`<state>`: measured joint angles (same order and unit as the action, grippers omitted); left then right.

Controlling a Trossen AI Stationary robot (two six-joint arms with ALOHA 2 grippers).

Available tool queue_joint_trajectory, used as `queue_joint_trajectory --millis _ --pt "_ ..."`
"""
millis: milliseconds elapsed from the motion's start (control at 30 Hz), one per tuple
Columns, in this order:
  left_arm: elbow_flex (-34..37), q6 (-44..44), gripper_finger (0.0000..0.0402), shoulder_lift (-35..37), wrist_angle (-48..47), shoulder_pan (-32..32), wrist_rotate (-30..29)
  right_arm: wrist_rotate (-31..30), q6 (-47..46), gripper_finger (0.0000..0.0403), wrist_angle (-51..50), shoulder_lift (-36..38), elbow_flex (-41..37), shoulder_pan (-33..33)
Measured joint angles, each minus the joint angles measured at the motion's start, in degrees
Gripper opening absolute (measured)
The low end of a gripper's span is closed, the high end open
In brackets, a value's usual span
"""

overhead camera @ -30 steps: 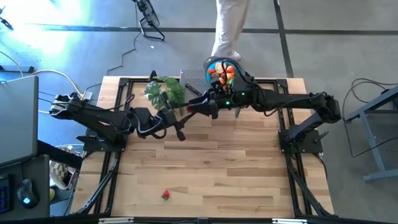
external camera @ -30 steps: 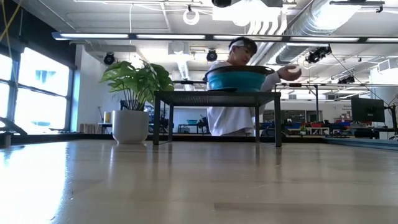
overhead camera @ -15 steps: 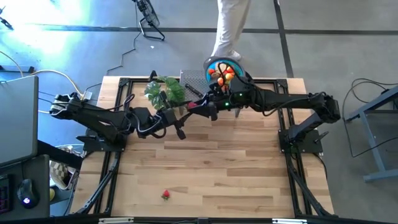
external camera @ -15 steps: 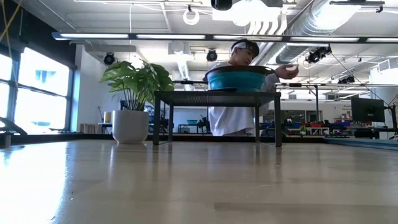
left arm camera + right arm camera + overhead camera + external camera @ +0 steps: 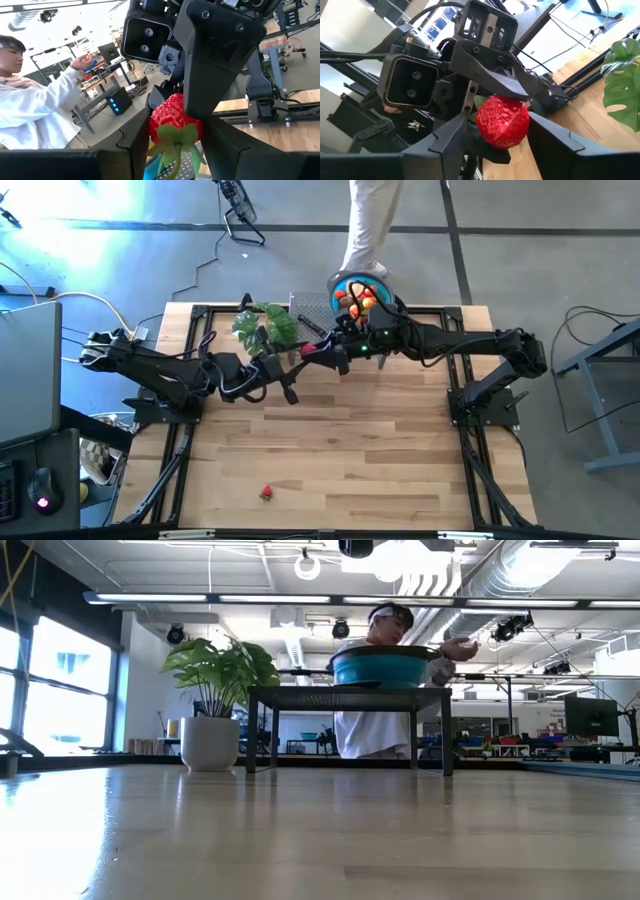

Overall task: Pick & Place Fruit
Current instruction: Put the red strawberry in the blue bowl on the shelf

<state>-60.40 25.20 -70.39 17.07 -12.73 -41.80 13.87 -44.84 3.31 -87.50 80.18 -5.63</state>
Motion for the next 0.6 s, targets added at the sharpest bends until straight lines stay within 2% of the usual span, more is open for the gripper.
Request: queue_joint_trajectory --millis 333,600 --pt "0.0 0.0 0.0148 0.0 -0.1 0.0 0.0 -0.1 0.0 0.0145 0.0 0.0 0.0 0.0" --pt "0.0 -0.1 0.0148 0.0 -0.3 0.0 0.0 -0.1 0.1 0.0153 0.0 0.0 0.0 0.0"
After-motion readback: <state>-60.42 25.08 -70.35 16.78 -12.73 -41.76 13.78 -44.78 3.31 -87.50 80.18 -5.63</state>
